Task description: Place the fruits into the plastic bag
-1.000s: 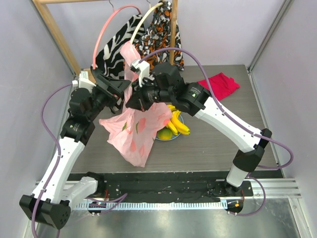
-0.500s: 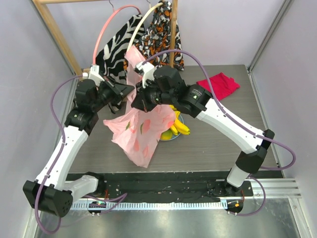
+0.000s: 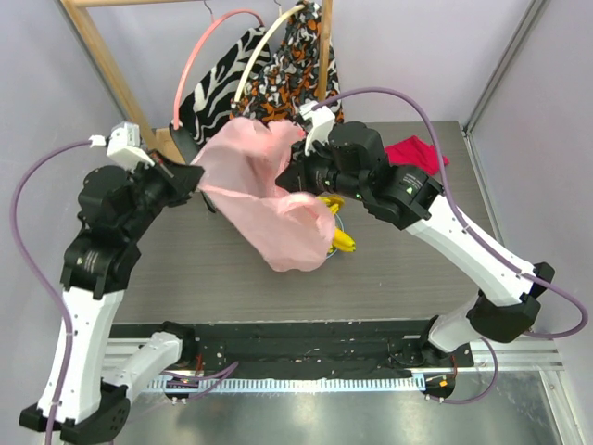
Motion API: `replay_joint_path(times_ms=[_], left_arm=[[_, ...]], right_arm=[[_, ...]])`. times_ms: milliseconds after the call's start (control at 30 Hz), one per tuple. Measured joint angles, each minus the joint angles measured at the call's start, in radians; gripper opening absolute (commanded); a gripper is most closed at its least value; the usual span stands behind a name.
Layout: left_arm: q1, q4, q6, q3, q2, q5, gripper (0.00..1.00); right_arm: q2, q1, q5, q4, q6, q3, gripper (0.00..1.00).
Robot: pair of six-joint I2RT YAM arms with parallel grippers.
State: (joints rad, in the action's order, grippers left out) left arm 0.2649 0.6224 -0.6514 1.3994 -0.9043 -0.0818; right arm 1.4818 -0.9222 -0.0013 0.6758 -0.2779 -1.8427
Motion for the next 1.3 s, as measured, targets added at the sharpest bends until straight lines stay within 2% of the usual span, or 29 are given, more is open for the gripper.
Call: replay_joint_path(times_ms=[200,333,433,733,800,833,900,933,1033,1067,1167,1300], left_arm=[[-0.003,0.167,0.122,0.011,0.107,0.138,0.0],[-0.003,0.251,0.155,0.042,0.158,0.195,0.0],[-0.003,0.308,0.159,0.106,0.156,0.232,0.0],[-0.003,0.481,0.162,0.346,0.102,0.349,0.01],[-0.003,0.523,0.158,0.34,0.109,0.373,0.15],[-0.003,0.543,0.157,0.328,0.112,0.379,0.44],[-0.003,0.569,0.155,0.28,0.116,0.382,0.65],[-0.003,0.578,0.15,0.253,0.116,0.376,0.83],[-0.003,0.591,0.149,0.18,0.1,0.35,0.97],[-0.003,0.591,0.154,0.164,0.092,0.338,0.99],[-0.003,0.548,0.183,0.15,0.073,0.291,1.0],[-0.003,0.408,0.244,0.15,0.061,0.195,1.0]], right_arm=[[0.002,0.039,0.009,0.013,-0.014,0.032,0.08],[0.024,0.047,-0.04,0.012,-0.014,0.032,0.04],[0.07,0.047,-0.079,0.01,-0.014,0.032,0.01],[0.252,0.047,-0.134,0.003,-0.013,0.032,0.01],[0.262,0.047,-0.137,0.002,-0.013,0.032,0.01],[0.262,0.047,-0.14,0.001,-0.012,0.032,0.01],[0.271,0.048,-0.152,0.002,-0.006,0.02,0.01],[0.281,0.049,-0.163,-0.002,-0.004,0.008,0.01],[0.318,0.055,-0.194,-0.014,0.005,-0.028,0.01],[0.335,0.057,-0.21,-0.019,0.011,-0.037,0.01],[0.367,0.063,-0.239,-0.022,0.023,-0.041,0.01],[0.399,0.066,-0.264,-0.017,0.04,-0.041,0.01]])
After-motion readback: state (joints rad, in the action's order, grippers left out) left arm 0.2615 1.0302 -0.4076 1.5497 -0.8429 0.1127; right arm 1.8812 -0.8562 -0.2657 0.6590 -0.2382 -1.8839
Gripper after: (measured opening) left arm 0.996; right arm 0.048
